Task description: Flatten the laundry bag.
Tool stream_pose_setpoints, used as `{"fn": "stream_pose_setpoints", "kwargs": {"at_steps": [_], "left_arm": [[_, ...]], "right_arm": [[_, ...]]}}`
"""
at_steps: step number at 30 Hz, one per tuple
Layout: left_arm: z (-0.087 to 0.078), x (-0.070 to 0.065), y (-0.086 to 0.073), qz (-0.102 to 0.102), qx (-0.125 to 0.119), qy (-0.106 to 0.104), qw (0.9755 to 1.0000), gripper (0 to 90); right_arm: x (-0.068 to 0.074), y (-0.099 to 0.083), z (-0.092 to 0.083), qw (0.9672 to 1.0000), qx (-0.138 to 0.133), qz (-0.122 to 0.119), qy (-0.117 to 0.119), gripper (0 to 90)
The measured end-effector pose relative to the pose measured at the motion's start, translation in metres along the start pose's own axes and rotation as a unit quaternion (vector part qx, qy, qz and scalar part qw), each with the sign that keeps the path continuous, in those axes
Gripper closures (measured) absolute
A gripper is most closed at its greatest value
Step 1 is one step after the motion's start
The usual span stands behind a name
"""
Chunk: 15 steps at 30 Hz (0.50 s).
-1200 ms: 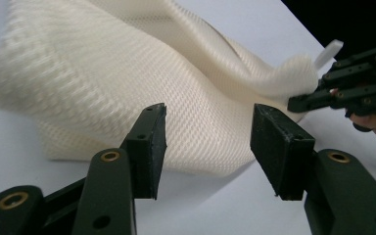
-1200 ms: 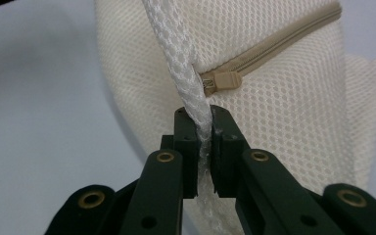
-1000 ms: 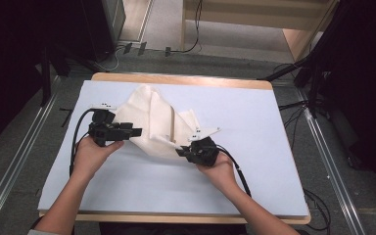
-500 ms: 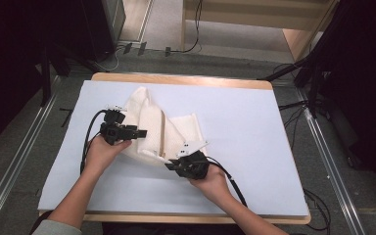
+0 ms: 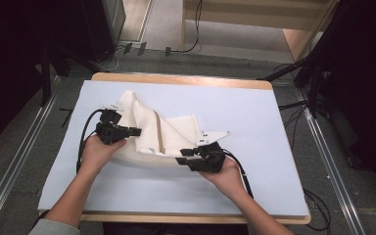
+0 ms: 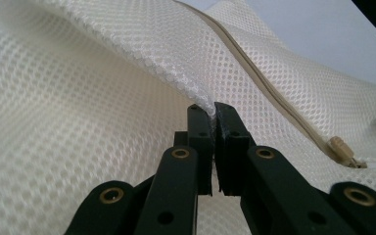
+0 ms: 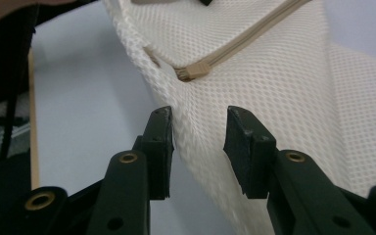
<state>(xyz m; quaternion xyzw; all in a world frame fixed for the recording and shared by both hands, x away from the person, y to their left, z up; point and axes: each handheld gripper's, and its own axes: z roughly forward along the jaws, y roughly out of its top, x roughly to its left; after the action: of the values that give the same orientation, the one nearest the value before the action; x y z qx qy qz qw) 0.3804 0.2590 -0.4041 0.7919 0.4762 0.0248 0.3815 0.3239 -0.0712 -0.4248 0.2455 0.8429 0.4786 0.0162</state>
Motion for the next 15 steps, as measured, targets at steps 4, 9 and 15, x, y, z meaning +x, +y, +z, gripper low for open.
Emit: {"fn": "stream_pose_setpoints", "kwargs": {"at_steps": [4, 9, 15], "left_arm": [[-0.006, 0.006, -0.004, -0.008, 0.001, 0.001, 1.0, 87.5], [-0.016, 0.001, -0.008, -0.012, -0.011, -0.008, 0.9998, 87.5], [-0.022, -0.004, -0.015, -0.011, -0.014, -0.011, 0.9998, 87.4]], "right_arm": [[-0.009, 0.005, -0.021, 0.9995, -0.024, 0.016, -0.012, 64.2], [-0.037, 0.003, -0.022, 0.9963, -0.008, 0.033, -0.08, 62.3], [-0.072, 0.004, -0.001, 0.9924, 0.018, 0.062, -0.105, 59.9]]}}
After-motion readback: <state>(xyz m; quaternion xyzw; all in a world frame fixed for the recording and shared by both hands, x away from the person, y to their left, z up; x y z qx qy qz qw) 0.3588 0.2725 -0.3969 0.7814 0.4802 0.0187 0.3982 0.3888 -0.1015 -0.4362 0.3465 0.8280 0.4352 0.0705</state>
